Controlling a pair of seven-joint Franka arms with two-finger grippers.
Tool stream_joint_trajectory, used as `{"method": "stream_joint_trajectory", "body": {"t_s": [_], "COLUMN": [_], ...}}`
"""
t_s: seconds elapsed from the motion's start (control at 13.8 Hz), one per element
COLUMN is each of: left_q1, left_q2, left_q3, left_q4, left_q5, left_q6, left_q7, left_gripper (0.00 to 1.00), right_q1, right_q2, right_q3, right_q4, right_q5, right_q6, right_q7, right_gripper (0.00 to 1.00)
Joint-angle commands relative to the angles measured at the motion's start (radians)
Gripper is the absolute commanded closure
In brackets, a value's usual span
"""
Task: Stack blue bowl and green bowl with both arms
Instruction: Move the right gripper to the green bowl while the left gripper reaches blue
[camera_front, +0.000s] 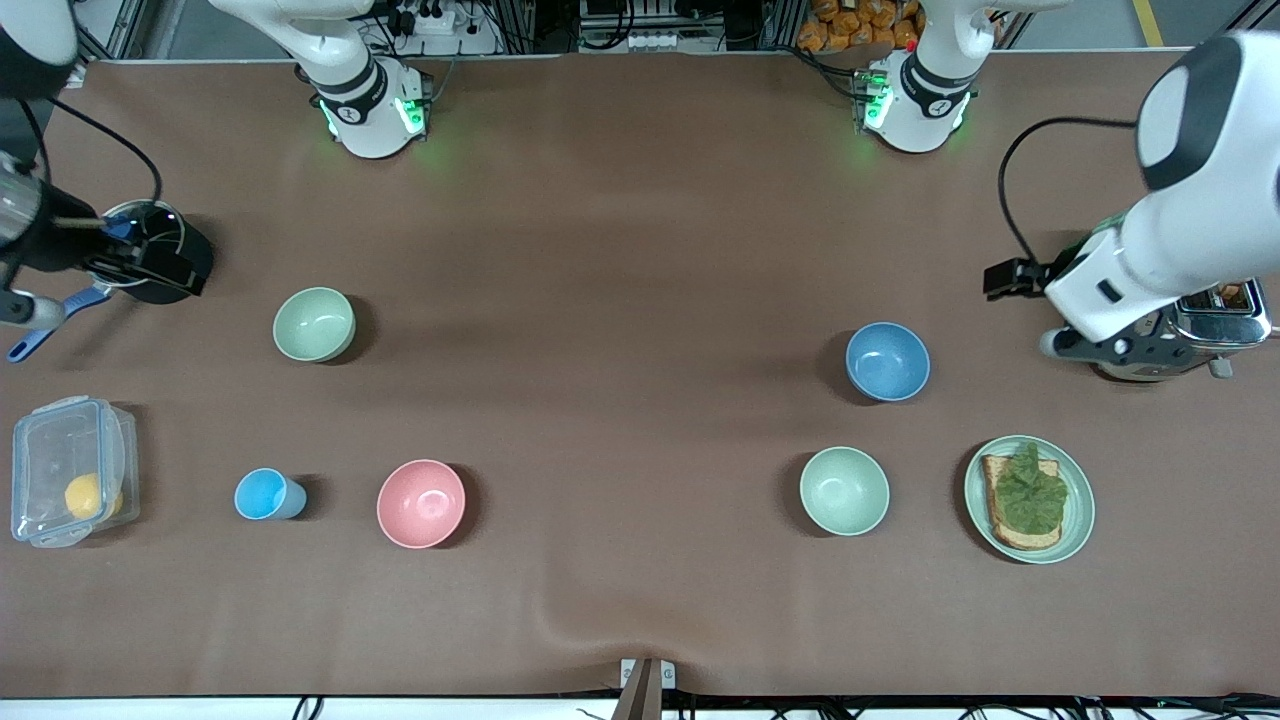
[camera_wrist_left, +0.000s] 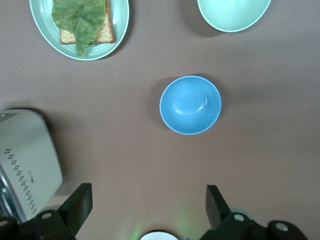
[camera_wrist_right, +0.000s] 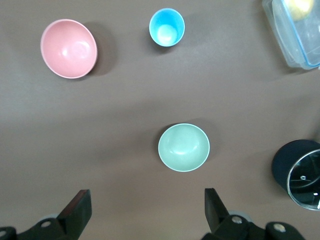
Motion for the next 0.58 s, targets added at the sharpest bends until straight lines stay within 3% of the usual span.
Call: {"method": "stream_joint_trajectory", "body": {"t_s": [0.0,0.51], "left_q1": [0.002,-0.004], "left_q2": [0.01,0.23], "left_q3": [-0.003,-0.001], "left_q4": [-0.074,-0.074], "left_q5": [-0.024,-0.012], "left_q6": [0.084,0.164], "left_q7": [0.0,-0.012], "left_gripper": [0.0,0.0], "right_q1": [-0.039,-0.087], "right_q2": [-0.045,-0.061], "right_q3": [0.005,0.005], "right_q4": [-0.101,-0.288], "right_q5": [-0.01,0.003], "right_q6": [0.034,0.17], "right_q7": [-0.034,-0.094], "right_gripper": [0.0,0.0]}}
